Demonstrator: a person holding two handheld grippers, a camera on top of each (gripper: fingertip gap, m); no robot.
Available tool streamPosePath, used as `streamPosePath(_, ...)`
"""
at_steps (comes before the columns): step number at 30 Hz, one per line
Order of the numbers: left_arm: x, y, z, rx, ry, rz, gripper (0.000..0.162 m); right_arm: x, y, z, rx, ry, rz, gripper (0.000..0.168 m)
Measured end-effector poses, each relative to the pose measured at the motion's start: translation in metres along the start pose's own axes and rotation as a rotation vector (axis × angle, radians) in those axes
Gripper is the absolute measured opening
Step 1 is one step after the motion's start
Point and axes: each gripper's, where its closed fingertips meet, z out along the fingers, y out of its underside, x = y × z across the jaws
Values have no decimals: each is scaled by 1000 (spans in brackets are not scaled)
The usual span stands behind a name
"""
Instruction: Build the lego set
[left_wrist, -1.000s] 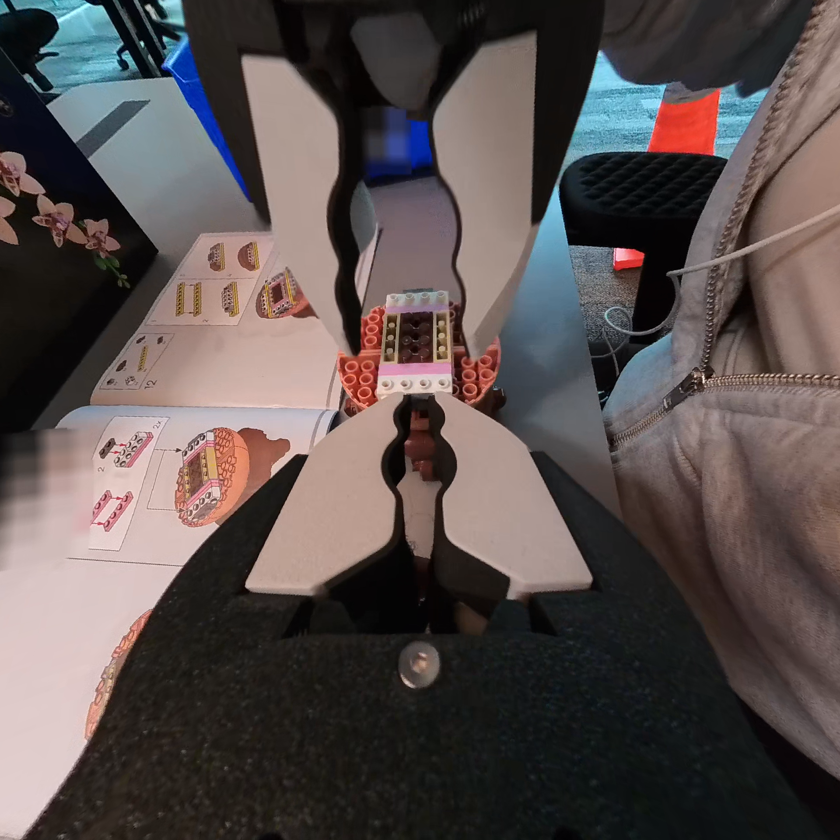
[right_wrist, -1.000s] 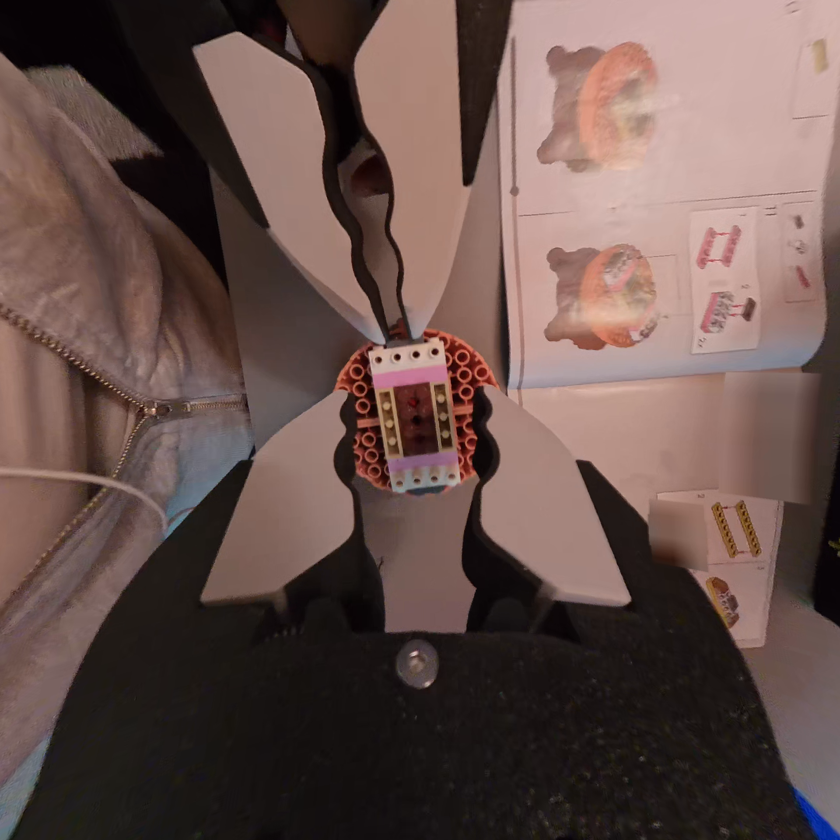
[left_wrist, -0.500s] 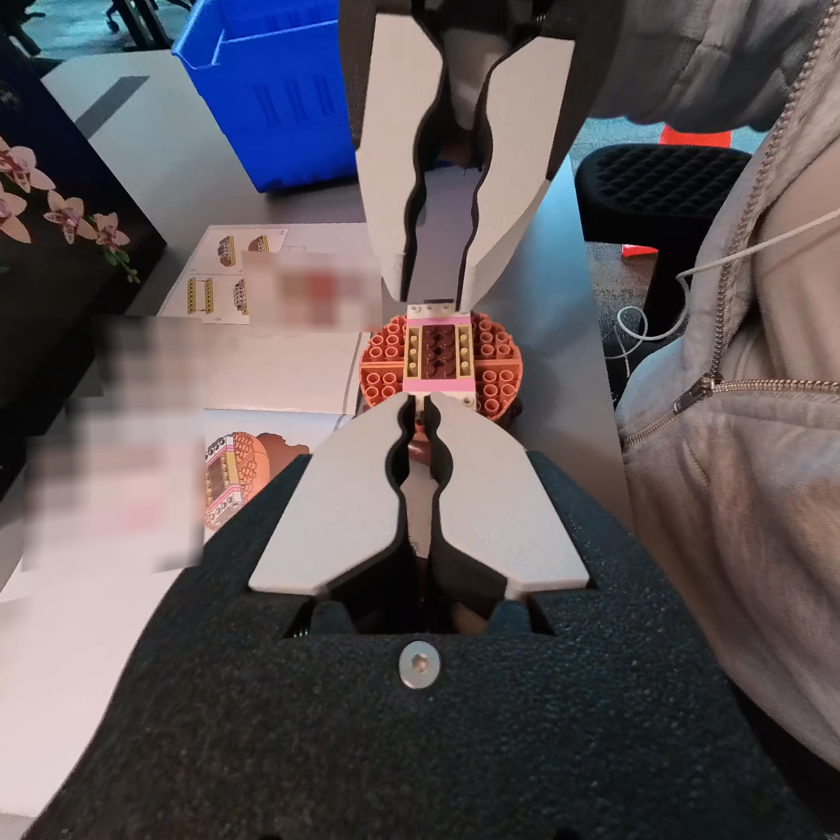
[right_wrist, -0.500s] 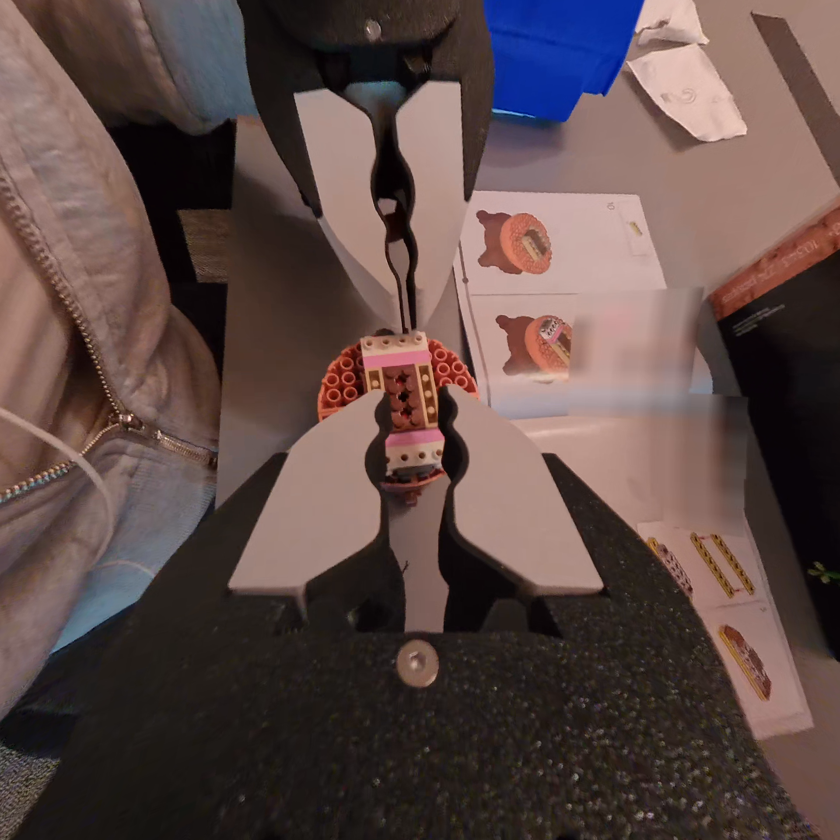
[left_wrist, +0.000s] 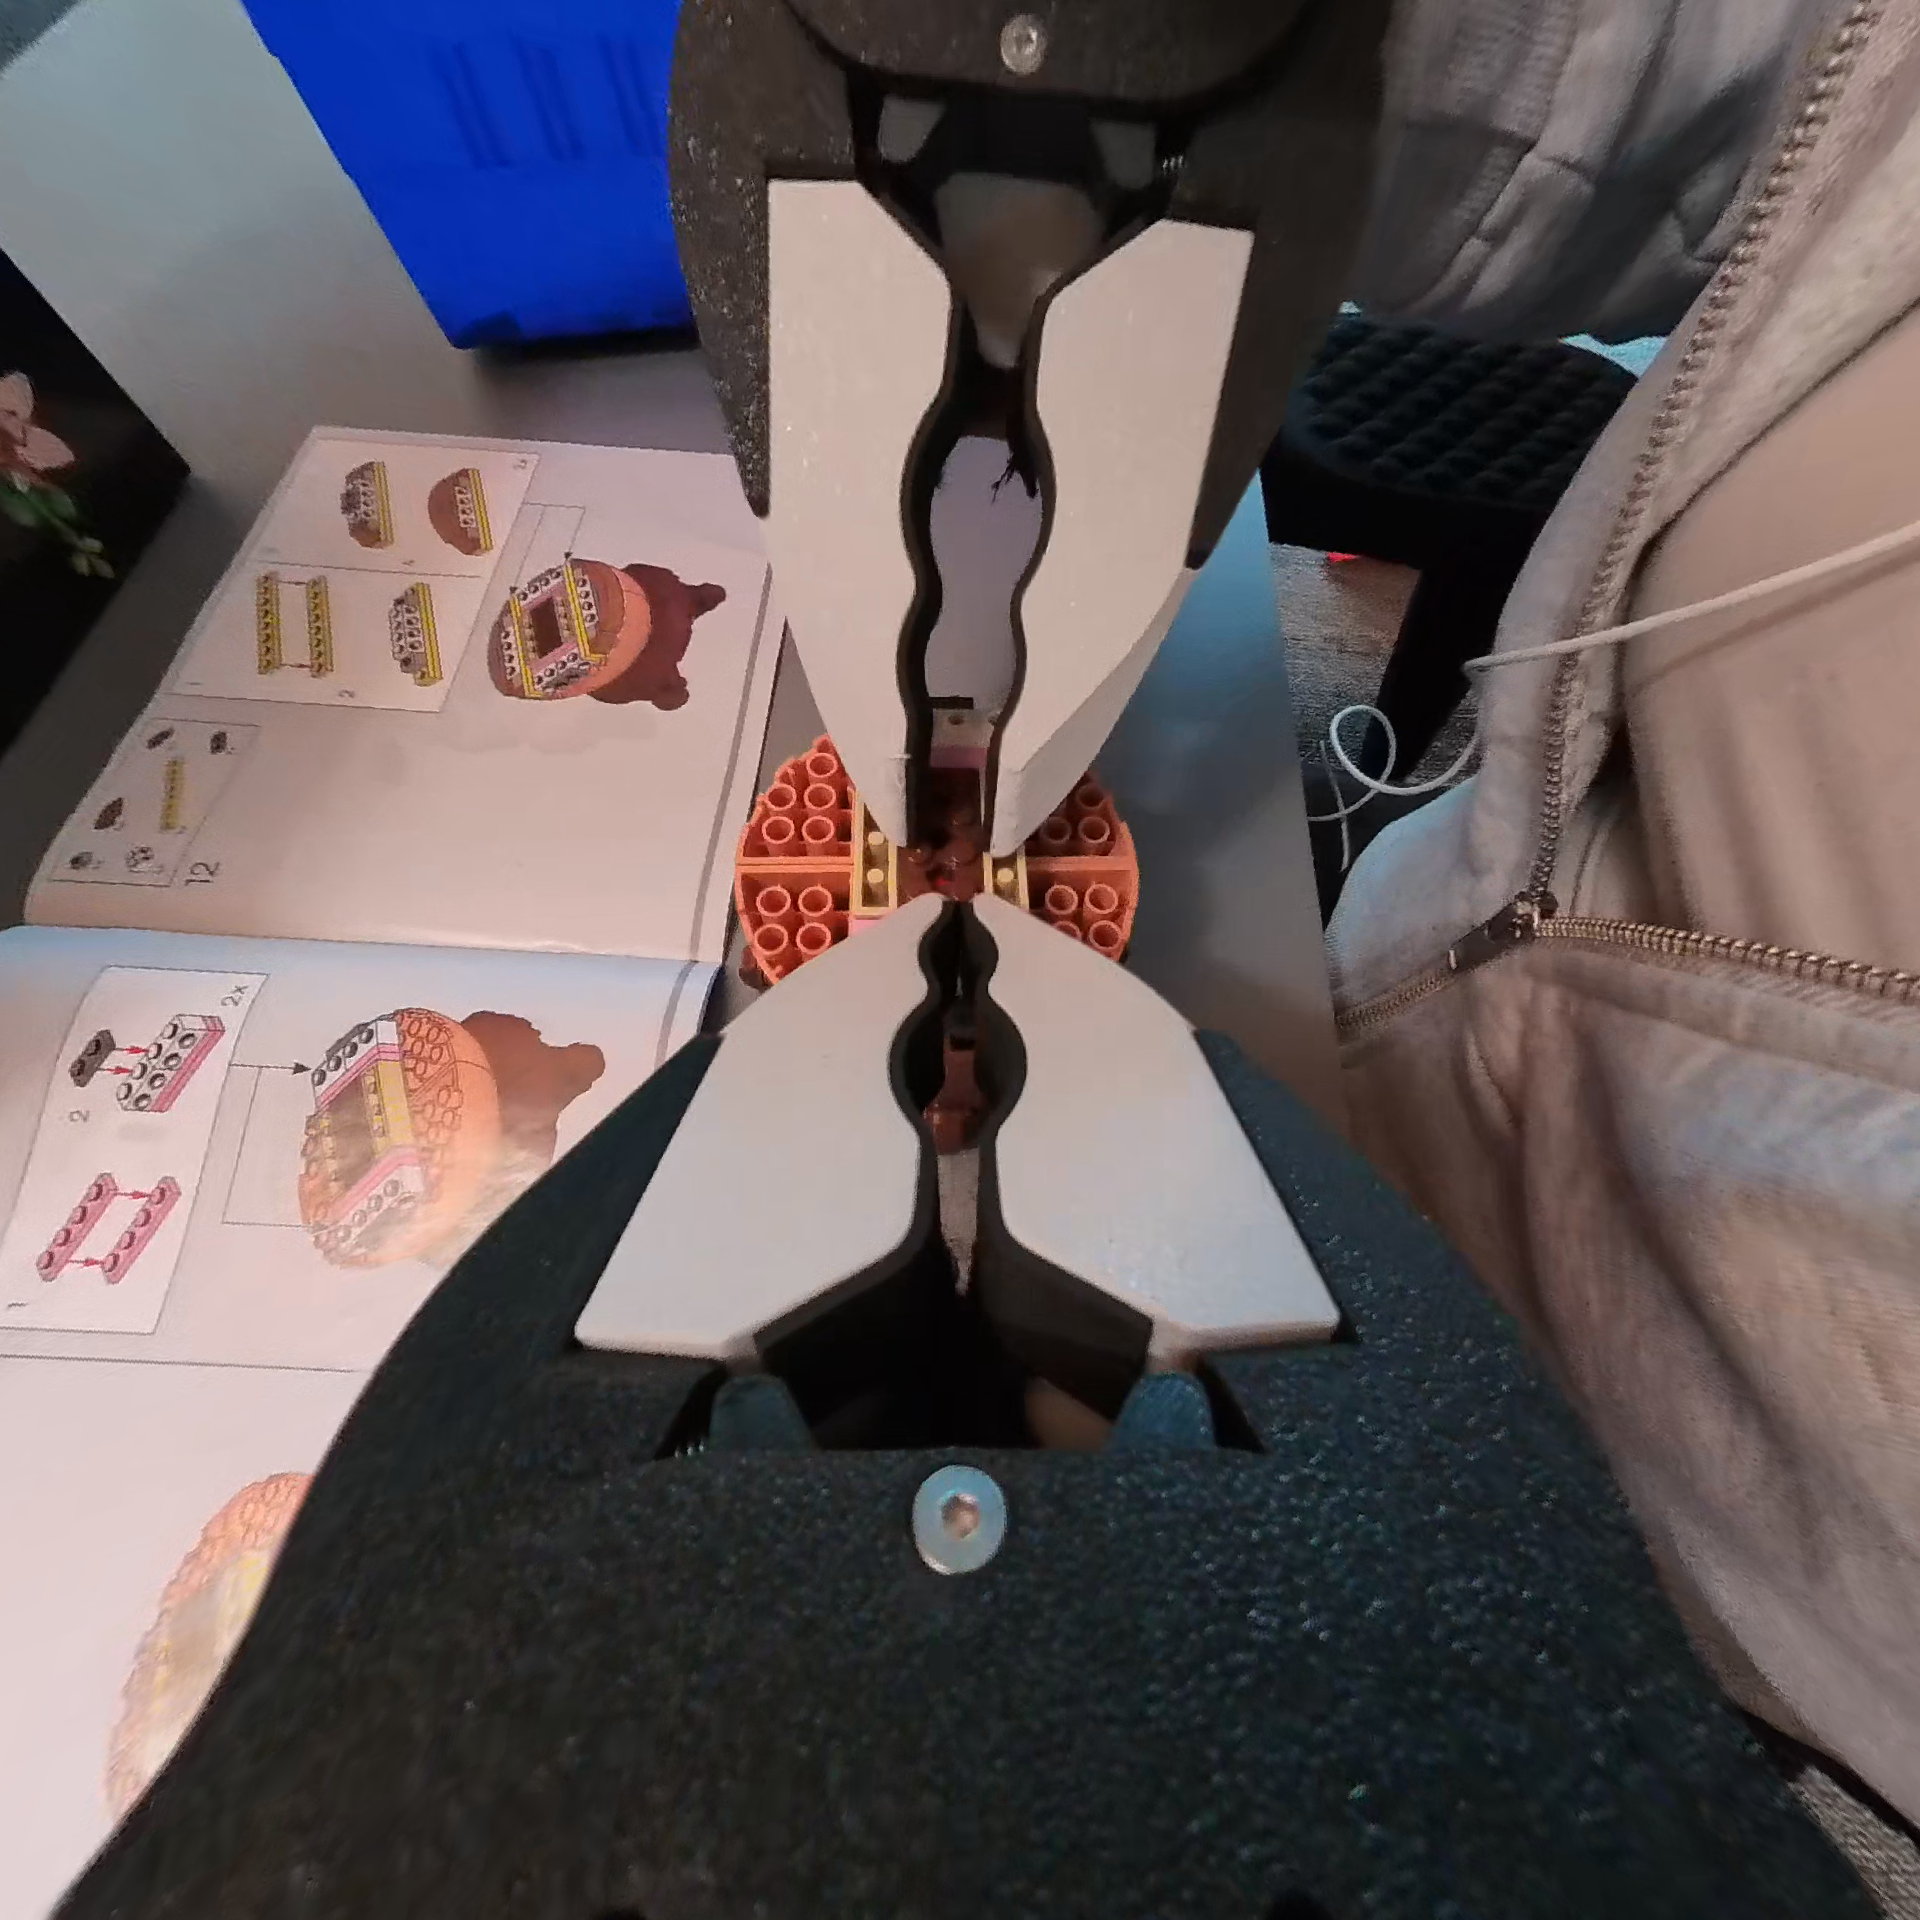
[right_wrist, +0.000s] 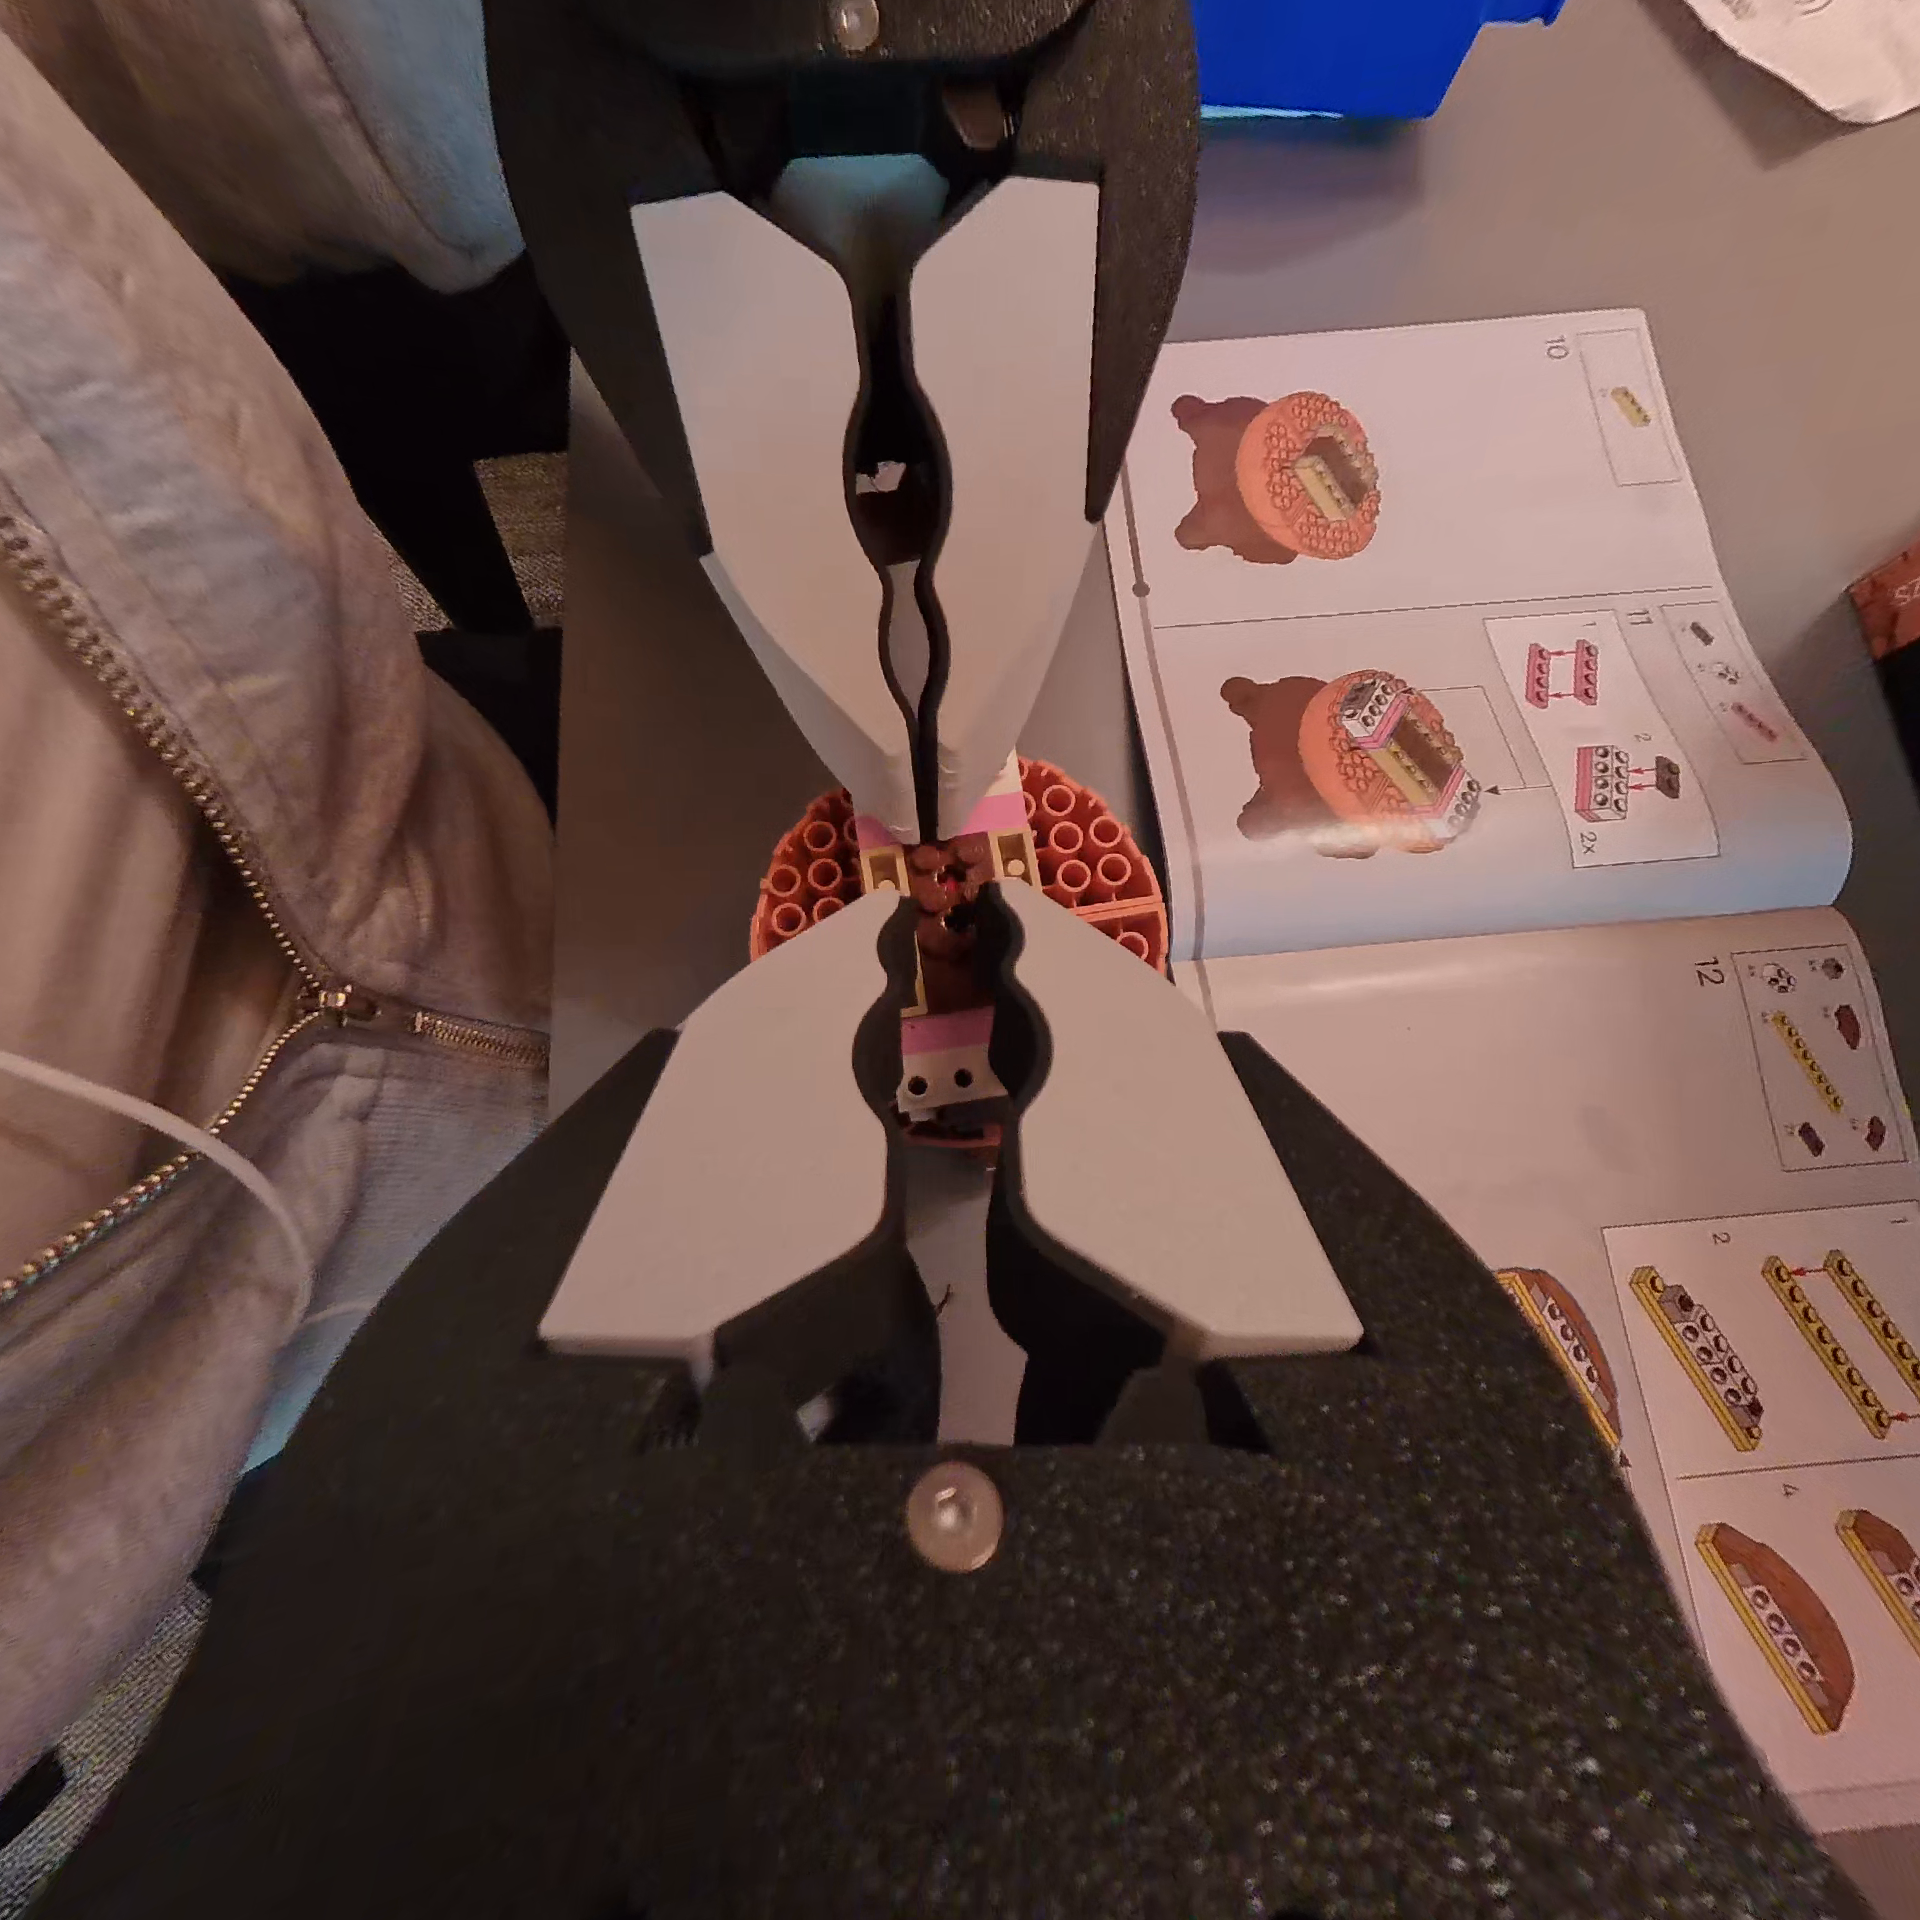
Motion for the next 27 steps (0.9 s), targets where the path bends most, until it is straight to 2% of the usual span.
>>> streamPosePath(8, -1, -4, -2, 74, 3, -15, 0, 0, 0, 0, -3, -12, 8, 11)
streamPosePath(12, -8, -31, -33, 236, -58, -32, 4, 0, 0, -1, -16, -14, -3, 13)
streamPosePath(14, -13, -19, -42, 165, -102, -37, 15, 3, 0, -3, -19, -3, -14, 31)
streamPosePath(16, -15, 1, -38, 73, -122, -50, 24, 4, 1, -3, -29, -7, -28, 37)
streamPosePath(19, -6, 13, -26, 30, -91, -49, 17, 1, 8, -1, -77, -32, -44, 48)
streamPosePath(22, -6, 14, -19, 18, -99, -27, 7, 1, 11, -1, -95, -30, -62, 45)
streamPosePath(25, -5, 15, -15, 12, -86, -26, 5, 2, 12, 1, -97, -21, -71, 35)
streamPosePath(27, -7, 18, -15, 0, -95, -22, 5, 3, 11, 1, -90, -24, -62, 34)
